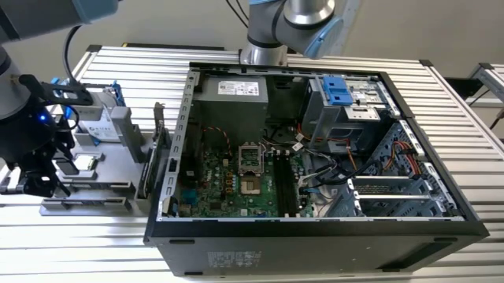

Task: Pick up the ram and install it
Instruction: 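Pick up the ram and move it above insertion slot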

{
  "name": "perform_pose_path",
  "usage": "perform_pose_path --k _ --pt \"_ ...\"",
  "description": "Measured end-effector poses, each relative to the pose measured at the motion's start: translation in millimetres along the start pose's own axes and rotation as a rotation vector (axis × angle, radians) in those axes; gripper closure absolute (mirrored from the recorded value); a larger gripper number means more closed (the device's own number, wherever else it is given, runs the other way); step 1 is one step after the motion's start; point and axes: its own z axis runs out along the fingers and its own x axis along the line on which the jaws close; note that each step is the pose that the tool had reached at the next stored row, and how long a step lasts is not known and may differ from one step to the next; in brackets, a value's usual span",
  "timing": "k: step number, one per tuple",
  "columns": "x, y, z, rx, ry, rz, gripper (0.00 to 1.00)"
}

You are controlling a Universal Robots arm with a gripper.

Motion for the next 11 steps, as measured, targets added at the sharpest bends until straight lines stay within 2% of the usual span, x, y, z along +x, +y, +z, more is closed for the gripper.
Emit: perform_pose_path --k 11 --pt "0.1 -0.1 9.0 -0.0001 0.0000 0.000 0.00"
